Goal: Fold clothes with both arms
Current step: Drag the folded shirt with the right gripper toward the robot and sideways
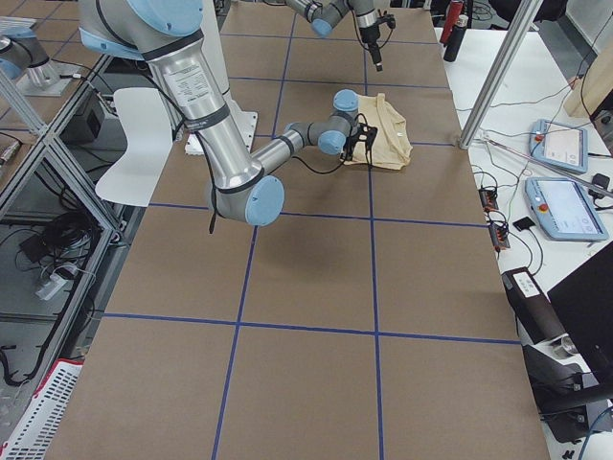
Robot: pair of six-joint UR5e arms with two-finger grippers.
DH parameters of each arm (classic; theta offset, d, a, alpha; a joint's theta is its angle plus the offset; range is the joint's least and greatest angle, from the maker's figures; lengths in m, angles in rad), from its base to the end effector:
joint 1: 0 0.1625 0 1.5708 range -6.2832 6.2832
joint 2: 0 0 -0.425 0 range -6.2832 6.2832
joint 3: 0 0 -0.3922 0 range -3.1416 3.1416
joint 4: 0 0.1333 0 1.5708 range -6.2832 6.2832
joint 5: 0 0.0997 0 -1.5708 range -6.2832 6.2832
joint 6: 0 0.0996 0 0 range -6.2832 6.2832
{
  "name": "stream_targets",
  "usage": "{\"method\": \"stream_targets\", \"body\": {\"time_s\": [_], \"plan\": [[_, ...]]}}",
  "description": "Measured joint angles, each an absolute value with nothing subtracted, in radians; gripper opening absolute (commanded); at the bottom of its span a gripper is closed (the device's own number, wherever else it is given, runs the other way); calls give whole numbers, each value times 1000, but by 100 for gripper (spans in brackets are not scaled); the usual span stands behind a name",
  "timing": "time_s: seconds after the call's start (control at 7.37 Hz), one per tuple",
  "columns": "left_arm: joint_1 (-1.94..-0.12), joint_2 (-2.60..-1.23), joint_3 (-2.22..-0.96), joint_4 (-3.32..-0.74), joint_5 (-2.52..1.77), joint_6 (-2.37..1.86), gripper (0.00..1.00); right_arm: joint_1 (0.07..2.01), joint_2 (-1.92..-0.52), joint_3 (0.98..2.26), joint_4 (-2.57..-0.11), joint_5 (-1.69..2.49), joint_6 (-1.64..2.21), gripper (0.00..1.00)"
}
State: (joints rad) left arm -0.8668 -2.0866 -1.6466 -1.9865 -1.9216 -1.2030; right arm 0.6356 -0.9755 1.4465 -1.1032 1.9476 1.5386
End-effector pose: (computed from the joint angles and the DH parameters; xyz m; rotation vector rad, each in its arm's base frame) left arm 0.3565 -0.5729 0.2792 0.3162 1.0003 -0.2760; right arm -0.5232 -0.5061 0.3107 -0.0256 -0.9952 0.3764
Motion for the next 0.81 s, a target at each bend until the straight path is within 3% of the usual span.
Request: {"method": "stream_targets", "body": {"time_s": [0.41,0.81], "plan": [[-867,-2086,-1646,-1986,-1922,-1203,99,646,-990,1470,-1105,1958,1536,0],[-867,-2087,-1647,-1987,-1922,-1204,99,658,-1131,1634,-1103,1983,1534,0]]}}
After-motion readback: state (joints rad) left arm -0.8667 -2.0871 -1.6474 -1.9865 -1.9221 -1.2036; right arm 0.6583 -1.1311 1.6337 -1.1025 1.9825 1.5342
